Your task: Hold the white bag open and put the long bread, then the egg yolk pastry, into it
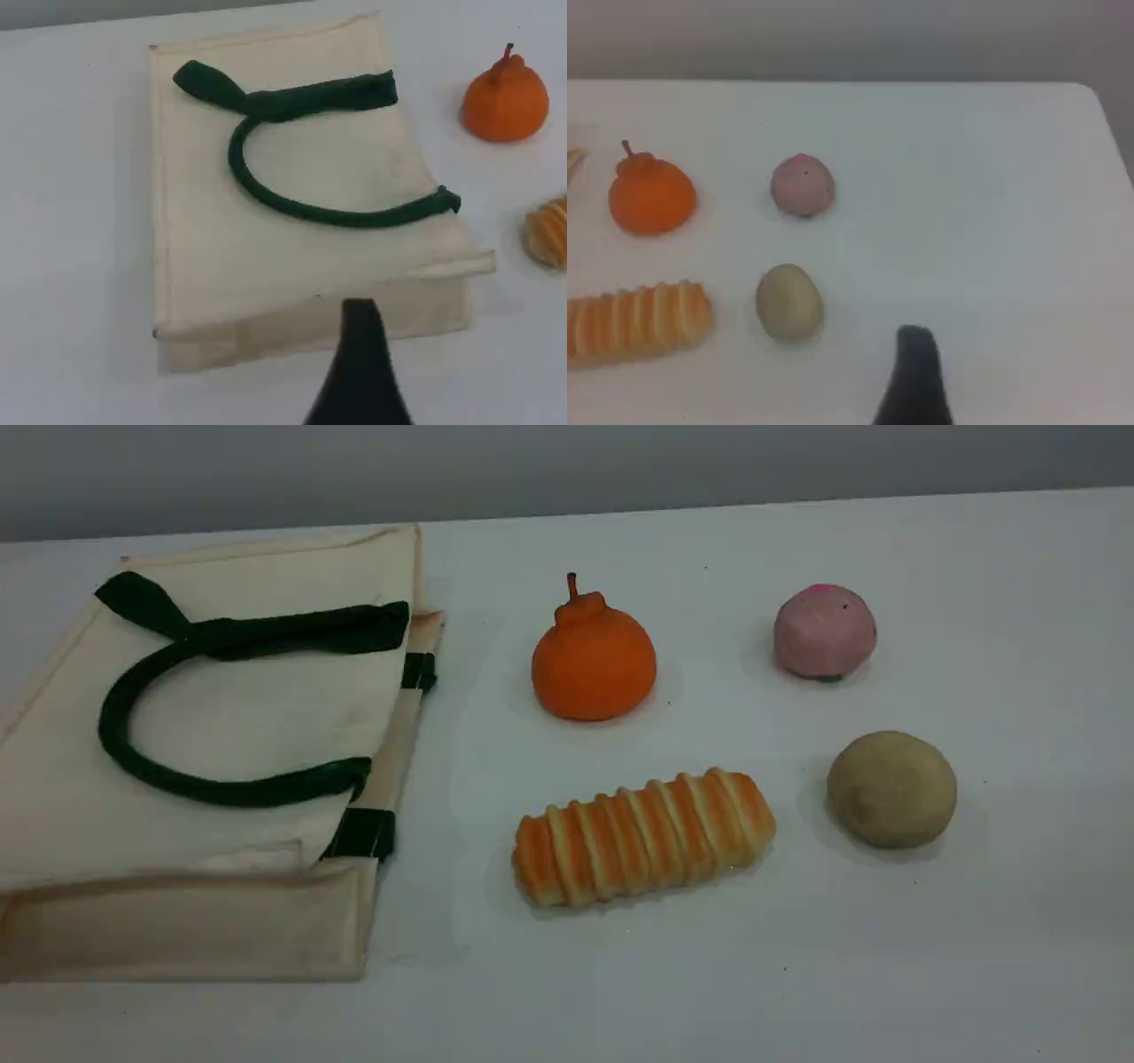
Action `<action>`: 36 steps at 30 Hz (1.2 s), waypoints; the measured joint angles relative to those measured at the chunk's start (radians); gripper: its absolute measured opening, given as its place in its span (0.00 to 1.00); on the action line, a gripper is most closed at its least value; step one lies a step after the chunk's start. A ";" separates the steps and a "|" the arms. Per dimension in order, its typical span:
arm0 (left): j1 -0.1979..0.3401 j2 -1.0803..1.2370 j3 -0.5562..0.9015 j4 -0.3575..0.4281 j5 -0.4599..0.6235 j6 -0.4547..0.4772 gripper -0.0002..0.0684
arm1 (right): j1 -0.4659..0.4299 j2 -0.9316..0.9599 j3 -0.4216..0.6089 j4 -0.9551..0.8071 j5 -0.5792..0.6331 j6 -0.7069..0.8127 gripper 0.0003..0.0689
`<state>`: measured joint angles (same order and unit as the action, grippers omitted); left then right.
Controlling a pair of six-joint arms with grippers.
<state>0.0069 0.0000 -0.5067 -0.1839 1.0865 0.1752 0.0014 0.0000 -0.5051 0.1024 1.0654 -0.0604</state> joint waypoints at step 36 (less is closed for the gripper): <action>-0.012 0.062 -0.005 0.001 -0.009 -0.034 0.74 | 0.071 0.000 -0.002 0.002 -0.005 0.008 0.75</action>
<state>-0.0051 0.0616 -0.5121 -0.1824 1.0779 0.1410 0.0724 0.0000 -0.5073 0.1047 1.0605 -0.0521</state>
